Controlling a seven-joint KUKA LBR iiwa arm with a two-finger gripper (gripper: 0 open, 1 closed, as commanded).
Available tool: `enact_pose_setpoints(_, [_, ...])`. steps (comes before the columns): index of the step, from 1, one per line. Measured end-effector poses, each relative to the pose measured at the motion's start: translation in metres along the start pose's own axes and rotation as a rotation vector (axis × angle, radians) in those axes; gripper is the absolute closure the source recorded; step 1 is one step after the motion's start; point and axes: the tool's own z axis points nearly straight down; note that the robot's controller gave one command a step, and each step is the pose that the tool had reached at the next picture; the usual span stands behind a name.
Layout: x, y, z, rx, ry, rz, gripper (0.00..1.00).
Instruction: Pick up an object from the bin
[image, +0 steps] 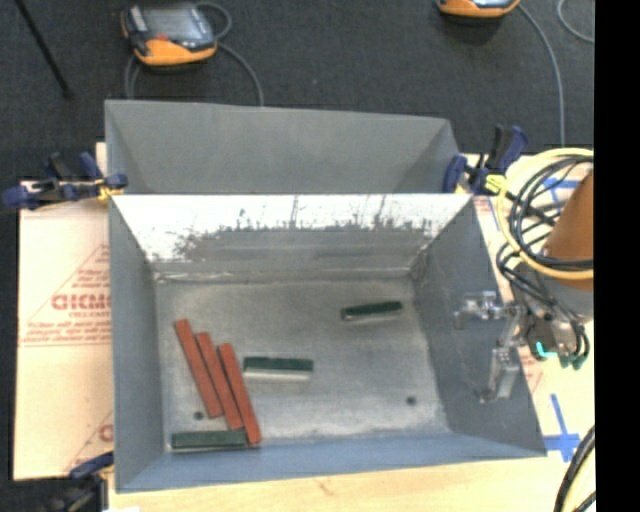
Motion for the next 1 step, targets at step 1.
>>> enact_pose_setpoints(1, [-0.0018,0.0006,-0.0037,0.002,-0.008,-0.004,0.00])
